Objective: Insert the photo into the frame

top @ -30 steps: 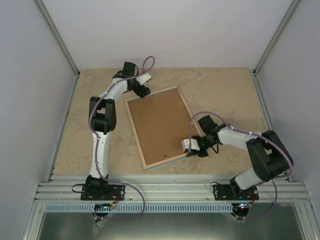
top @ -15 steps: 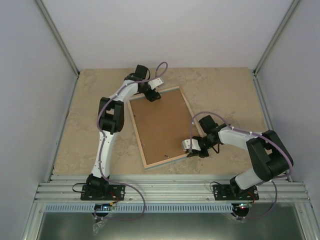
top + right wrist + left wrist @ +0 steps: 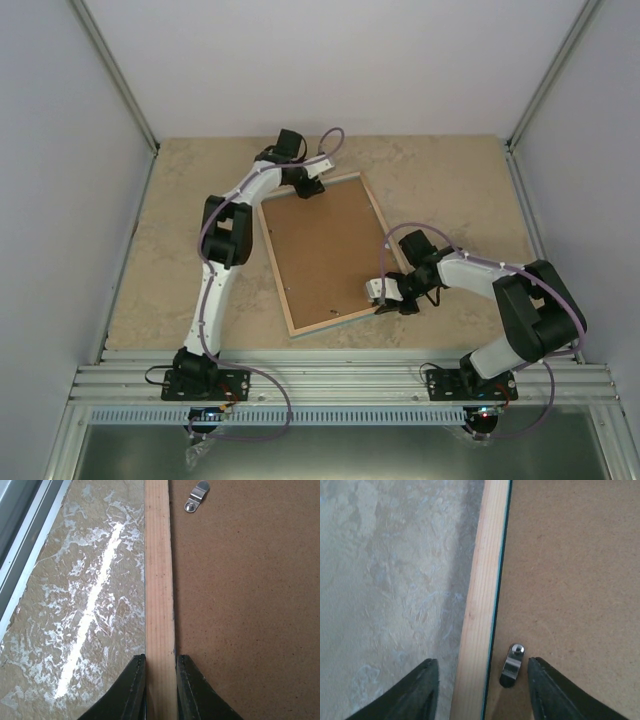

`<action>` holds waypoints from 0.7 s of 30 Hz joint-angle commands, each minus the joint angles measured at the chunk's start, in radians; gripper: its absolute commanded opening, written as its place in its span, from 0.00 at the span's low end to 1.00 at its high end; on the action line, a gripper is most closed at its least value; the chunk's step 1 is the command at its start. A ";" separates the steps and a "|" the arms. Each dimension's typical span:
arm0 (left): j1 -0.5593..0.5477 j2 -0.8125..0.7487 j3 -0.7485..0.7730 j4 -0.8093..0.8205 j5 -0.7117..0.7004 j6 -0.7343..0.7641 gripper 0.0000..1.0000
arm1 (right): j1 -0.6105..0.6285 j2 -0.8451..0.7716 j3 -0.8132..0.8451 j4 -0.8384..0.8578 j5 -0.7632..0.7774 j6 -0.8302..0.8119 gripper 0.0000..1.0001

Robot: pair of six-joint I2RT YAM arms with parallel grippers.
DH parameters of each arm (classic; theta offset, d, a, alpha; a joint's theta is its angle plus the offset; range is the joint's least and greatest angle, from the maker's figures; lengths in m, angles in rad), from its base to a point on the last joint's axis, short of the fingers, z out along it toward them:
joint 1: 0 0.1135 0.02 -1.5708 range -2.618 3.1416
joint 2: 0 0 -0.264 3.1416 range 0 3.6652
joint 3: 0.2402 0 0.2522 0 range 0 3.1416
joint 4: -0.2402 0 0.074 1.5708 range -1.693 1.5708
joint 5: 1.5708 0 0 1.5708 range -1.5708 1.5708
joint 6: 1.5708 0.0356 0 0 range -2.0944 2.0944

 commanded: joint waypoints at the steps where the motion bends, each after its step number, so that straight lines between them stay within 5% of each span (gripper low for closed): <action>1: -0.019 0.071 0.009 0.008 -0.075 0.055 0.45 | -0.012 0.017 0.000 -0.057 0.021 -0.013 0.01; 6: -0.019 0.080 0.025 0.011 -0.084 0.066 0.21 | -0.018 0.010 -0.002 -0.060 0.014 -0.020 0.01; 13: -0.021 0.078 0.029 0.009 -0.076 0.085 0.09 | -0.023 0.008 -0.003 -0.056 0.012 -0.015 0.01; 21: -0.020 -0.058 -0.022 0.109 -0.076 -0.062 0.51 | -0.028 0.039 0.029 -0.013 0.002 0.091 0.01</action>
